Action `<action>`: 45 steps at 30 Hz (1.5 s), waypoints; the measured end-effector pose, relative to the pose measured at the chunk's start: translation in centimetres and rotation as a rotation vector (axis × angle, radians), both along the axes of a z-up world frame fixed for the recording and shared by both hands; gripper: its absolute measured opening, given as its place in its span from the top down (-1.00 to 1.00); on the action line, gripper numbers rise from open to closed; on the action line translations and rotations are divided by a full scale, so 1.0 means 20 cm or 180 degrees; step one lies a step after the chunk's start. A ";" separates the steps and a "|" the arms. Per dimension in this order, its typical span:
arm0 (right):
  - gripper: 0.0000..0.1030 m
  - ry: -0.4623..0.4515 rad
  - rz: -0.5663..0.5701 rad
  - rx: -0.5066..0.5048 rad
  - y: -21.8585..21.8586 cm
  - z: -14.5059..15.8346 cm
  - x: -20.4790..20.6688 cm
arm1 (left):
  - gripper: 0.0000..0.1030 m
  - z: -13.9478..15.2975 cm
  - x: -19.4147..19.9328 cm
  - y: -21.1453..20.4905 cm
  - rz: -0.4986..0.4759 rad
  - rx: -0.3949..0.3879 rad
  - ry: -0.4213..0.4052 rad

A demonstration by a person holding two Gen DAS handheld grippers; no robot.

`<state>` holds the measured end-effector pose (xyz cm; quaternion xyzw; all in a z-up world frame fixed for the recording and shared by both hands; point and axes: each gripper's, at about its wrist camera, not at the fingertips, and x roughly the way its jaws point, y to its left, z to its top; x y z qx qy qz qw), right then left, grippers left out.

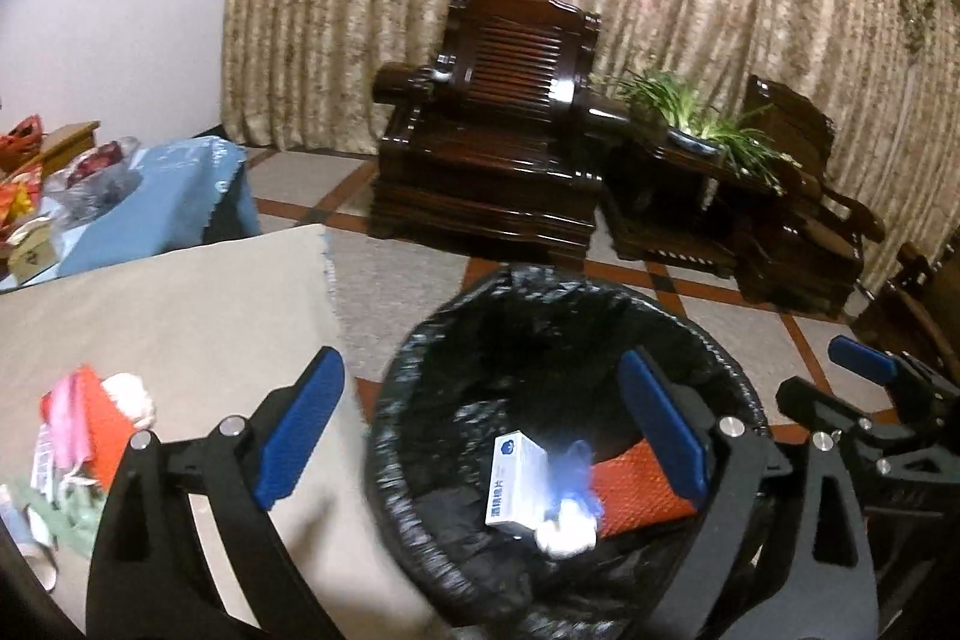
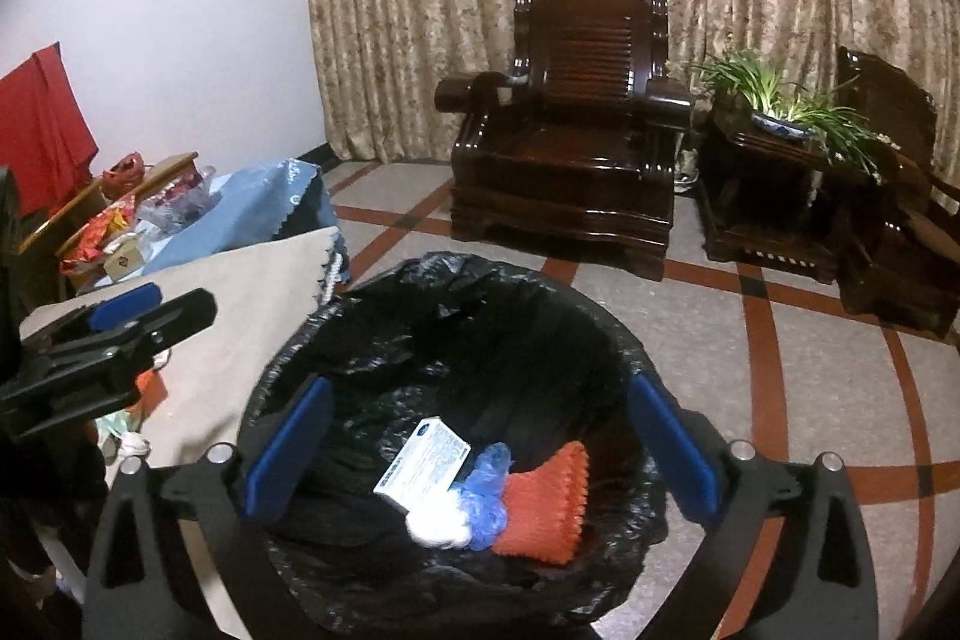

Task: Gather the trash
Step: 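Return both tools to the table and grasp the blue-white paper cup with the left tool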

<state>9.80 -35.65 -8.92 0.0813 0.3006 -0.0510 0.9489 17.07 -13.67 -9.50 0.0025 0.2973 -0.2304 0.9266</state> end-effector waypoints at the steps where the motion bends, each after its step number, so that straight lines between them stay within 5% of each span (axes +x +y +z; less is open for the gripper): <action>1: -0.88 -0.0016 0.0020 0.0008 0.02 0.01 0.00 | -0.77 0.03 -0.01 0.04 0.0056 0.0013 -0.0020; 26: -0.88 -0.0166 0.1007 0.0006 0.80 0.03 0.14 | -0.79 0.07 -0.25 1.06 0.1500 0.0356 -0.0146; 45: -0.88 0.0078 0.1507 -0.0126 1.31 -0.20 0.31 | -0.79 -0.29 -0.28 1.56 0.2116 0.0571 0.0251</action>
